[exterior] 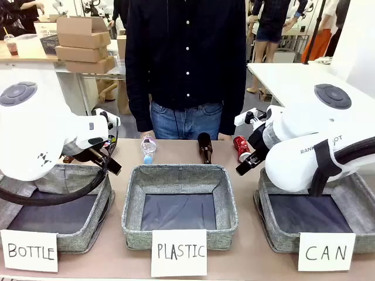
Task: Sort the can waste into the basket.
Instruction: Pick up the can waste from the table and place it in the right Fabric basket.
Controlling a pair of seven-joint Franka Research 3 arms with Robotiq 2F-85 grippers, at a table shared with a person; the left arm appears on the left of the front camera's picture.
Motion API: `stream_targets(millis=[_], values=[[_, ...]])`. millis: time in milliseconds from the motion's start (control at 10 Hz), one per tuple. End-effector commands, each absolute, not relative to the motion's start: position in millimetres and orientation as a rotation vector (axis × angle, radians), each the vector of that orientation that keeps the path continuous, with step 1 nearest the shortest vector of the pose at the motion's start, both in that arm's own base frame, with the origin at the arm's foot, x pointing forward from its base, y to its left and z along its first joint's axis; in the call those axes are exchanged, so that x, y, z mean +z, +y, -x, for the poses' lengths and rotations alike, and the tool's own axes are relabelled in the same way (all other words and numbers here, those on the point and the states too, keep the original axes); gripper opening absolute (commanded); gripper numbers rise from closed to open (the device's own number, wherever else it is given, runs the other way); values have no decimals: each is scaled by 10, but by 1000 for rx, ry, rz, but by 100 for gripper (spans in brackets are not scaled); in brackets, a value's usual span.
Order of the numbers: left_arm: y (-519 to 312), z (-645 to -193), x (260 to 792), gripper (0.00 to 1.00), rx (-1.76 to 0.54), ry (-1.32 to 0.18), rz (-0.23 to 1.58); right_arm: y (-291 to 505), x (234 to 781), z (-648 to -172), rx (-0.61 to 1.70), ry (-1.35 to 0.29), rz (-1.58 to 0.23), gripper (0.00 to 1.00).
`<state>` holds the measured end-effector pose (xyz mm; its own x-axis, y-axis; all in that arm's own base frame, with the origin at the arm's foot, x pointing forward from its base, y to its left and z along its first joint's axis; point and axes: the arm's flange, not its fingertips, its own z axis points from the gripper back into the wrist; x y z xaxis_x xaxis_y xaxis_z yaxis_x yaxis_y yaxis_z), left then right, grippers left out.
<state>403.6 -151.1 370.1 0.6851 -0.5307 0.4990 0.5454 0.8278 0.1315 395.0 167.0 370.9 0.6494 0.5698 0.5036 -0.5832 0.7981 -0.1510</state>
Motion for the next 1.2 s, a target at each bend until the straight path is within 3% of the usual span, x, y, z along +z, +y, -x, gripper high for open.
stream_targets(millis=[0,1100], values=[[-1512,-4036,3701,100,-603,-550,28,1670,3709,-3950,655,-564,-25,100],[-1512,-4036,3701,100,-603,-550,28,1671,3709,-3950,655,-563,-25,100]])
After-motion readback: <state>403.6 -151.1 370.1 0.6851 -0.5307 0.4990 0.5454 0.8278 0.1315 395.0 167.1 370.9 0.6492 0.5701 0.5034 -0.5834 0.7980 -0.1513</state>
